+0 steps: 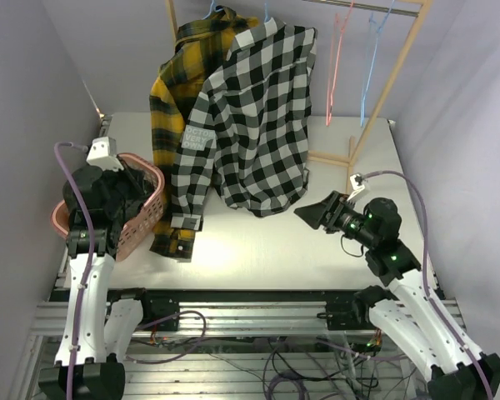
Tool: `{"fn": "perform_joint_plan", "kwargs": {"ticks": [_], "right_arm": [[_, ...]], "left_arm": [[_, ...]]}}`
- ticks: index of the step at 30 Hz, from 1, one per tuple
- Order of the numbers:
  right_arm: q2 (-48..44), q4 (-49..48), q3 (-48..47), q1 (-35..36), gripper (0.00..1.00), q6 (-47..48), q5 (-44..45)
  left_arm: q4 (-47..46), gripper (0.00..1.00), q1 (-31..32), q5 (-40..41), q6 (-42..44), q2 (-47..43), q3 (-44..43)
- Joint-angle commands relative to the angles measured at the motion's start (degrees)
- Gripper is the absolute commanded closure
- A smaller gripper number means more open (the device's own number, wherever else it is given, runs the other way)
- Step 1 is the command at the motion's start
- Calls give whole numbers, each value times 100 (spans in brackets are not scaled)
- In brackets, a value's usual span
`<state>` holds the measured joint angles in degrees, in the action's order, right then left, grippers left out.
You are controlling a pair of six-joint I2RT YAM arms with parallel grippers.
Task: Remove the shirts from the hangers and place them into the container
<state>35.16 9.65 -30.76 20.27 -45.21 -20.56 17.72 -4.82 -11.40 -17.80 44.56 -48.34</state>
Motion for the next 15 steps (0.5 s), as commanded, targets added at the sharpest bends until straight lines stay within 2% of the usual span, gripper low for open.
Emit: {"fn": "perform_joint_plan", "kwargs": {"ticks": [1,3,4,6,10,15], "right_arm": [[247,-1818,236,69,32,183,-1616],[441,-2627,349,257,38,124,-2077],[596,-2669,270,387,40,139,-2056],[1016,-2156,-158,819,45,496,-1753],[1841,-1415,-1133,1973,47,1219,-788],[3112,-234,-3010,2642,45,2032,482]], "left_arm": [[116,93,41,220,-27,-84,-128],[134,93,34,127,-45,-43,-154],[140,93,41,113,-49,-29,-146],[216,93,38,191,-40,10,-181],[253,93,37,289,-48,35,-183],[274,93,40,267,-57,92,-191]]}}
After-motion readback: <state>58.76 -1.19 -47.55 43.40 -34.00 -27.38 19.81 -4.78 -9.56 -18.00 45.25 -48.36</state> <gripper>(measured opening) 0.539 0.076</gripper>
